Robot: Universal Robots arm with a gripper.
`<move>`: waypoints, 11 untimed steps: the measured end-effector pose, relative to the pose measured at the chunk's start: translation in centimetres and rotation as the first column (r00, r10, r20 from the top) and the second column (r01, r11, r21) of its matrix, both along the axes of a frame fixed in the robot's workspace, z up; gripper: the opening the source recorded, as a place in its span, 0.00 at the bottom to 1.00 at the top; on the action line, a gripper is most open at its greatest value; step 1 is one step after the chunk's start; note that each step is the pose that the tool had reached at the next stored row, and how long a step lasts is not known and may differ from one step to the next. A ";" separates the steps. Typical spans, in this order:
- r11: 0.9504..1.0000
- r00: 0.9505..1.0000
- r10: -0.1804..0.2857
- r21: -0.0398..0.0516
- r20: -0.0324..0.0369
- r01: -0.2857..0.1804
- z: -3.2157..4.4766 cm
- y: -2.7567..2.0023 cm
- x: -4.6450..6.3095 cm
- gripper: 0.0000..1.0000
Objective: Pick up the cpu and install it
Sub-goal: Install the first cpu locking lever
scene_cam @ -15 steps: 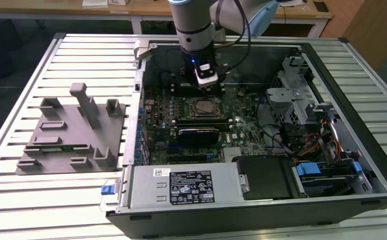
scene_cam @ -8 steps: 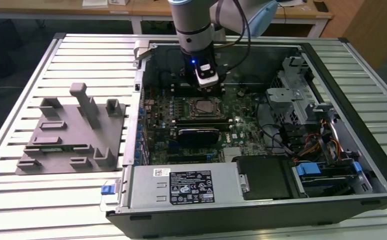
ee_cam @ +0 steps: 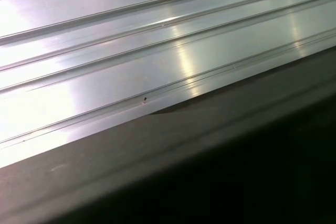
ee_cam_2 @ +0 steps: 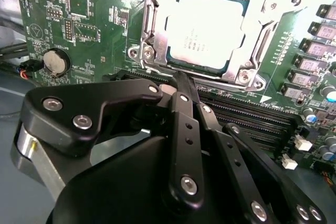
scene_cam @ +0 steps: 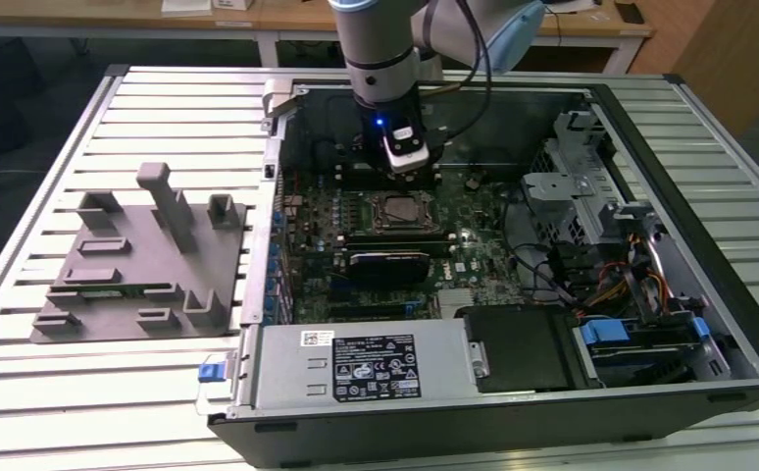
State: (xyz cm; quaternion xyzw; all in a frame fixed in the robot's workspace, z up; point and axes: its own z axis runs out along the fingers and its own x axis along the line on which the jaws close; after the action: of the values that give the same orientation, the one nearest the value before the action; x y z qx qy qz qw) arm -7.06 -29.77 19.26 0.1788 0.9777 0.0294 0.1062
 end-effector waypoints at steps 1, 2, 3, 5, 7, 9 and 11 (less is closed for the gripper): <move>1.000 1.000 0.000 0.001 0.000 0.000 0.00 -0.01 0.0 0.11; 1.000 1.000 0.001 0.002 0.000 -0.001 -0.01 -0.02 0.0 0.11; 1.000 1.000 0.001 0.003 0.000 -0.001 -0.02 -0.04 0.0 0.11; 1.000 1.000 0.002 0.006 0.000 -0.002 -0.03 -0.07 0.0 0.11; 1.000 1.000 0.002 0.010 0.000 -0.002 -0.02 -0.10 0.1 0.11; 1.000 1.000 0.002 0.015 0.000 -0.002 -0.03 -0.12 0.2 0.11; 1.000 1.000 0.002 0.019 0.000 -0.002 -0.03 -0.13 0.4 0.11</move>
State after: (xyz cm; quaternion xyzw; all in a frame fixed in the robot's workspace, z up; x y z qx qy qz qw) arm -6.67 -29.90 19.23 0.1785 0.9776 0.0386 0.1045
